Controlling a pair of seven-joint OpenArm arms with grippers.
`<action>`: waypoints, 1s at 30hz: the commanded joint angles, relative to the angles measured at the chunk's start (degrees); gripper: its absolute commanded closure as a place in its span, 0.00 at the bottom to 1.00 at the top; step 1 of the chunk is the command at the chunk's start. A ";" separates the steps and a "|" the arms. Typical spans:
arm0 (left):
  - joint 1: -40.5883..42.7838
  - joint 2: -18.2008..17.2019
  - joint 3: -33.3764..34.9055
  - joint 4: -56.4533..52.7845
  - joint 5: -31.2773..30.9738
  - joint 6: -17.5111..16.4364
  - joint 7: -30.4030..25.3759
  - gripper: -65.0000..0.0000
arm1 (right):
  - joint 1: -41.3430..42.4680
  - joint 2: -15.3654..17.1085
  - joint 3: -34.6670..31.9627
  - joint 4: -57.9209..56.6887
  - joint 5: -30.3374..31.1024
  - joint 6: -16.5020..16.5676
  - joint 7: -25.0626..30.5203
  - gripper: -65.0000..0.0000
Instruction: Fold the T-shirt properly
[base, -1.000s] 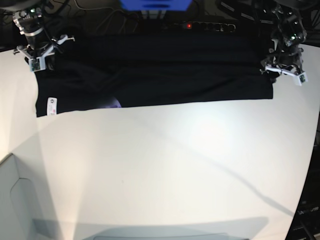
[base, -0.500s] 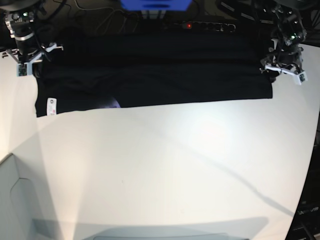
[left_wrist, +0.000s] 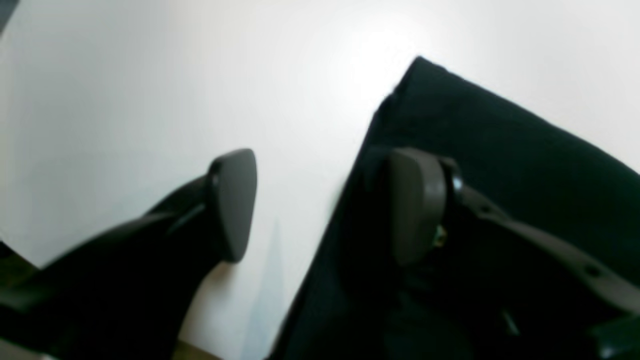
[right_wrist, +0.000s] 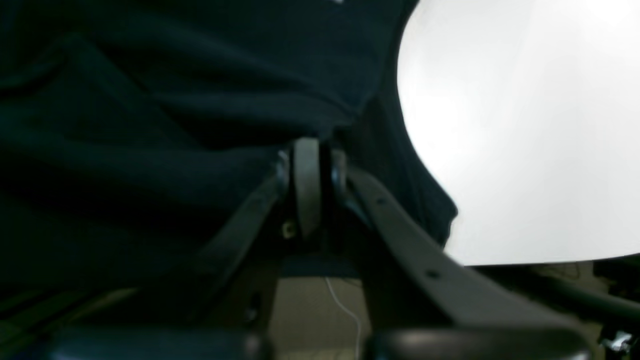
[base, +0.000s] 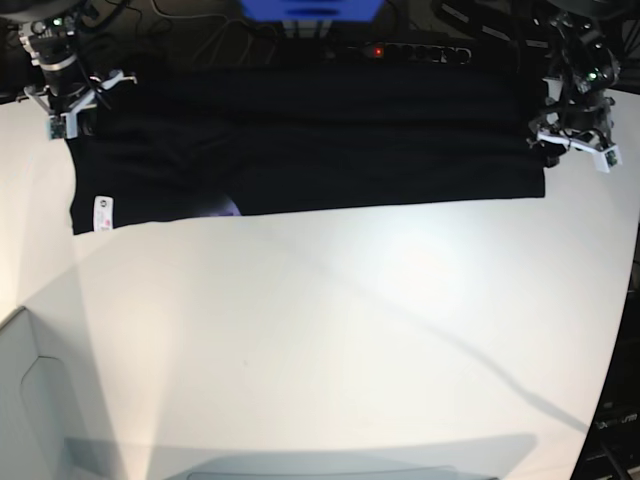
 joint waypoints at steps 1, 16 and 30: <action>0.31 -0.63 -0.40 1.14 -0.31 -0.08 -1.08 0.38 | 0.82 1.28 0.43 0.04 0.38 0.78 0.98 0.85; 1.10 -0.63 -0.49 1.23 -0.31 -0.08 -1.08 0.38 | 5.92 2.25 1.92 -0.93 0.47 0.78 0.98 0.62; 1.10 -0.63 -0.40 1.23 -0.31 -0.08 -1.08 0.38 | 4.51 0.58 -2.47 -0.31 0.56 0.78 1.34 0.62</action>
